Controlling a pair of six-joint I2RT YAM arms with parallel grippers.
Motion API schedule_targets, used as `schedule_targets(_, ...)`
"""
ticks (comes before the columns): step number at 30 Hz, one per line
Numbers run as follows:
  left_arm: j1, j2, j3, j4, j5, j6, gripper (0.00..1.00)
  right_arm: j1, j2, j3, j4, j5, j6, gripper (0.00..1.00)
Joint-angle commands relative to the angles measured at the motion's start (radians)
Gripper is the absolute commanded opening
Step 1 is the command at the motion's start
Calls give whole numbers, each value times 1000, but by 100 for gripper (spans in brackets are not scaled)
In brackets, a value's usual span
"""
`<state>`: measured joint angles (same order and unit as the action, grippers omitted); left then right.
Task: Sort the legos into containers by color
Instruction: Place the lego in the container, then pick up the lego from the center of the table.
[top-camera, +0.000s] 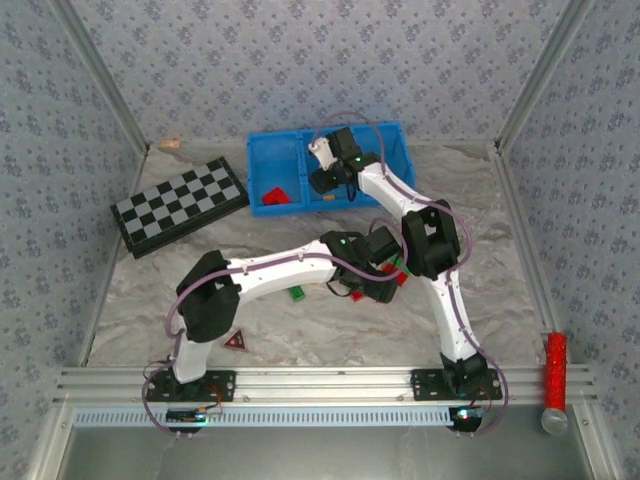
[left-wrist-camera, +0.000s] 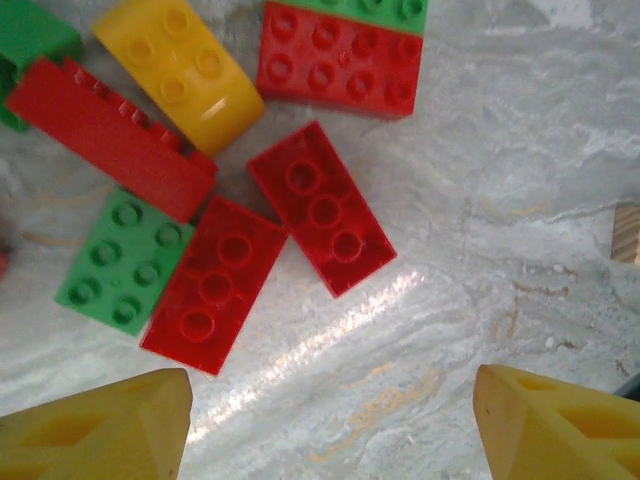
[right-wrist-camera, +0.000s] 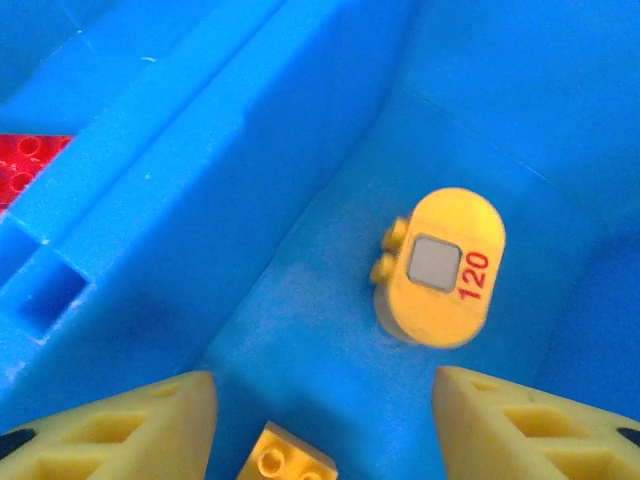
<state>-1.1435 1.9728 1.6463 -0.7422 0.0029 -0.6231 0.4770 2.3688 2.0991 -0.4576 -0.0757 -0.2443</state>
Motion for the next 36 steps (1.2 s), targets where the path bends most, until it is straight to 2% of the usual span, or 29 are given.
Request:
schedule_targets(1,-39,49,70,-58,11,-72,73,5,-48,26,-26,-40,-9,61)
schedule_targets(11,-73,135,162,-92,53,-128,66,-14,-169,-2,-29,-121,-7,63)
schedule_targets(26,-75,214,222,-168,1,-219,64,-106,-436,-91,-70,-186,7,85)
schedule_targets(32,-56,238,220,-149,-4,-262,63,-130,-613,-262,15,-121,-23,91)
schedule_targets(36,-35,256,238,-137,-7,-273,63,-151,-715,-347,28,-71,36,97)
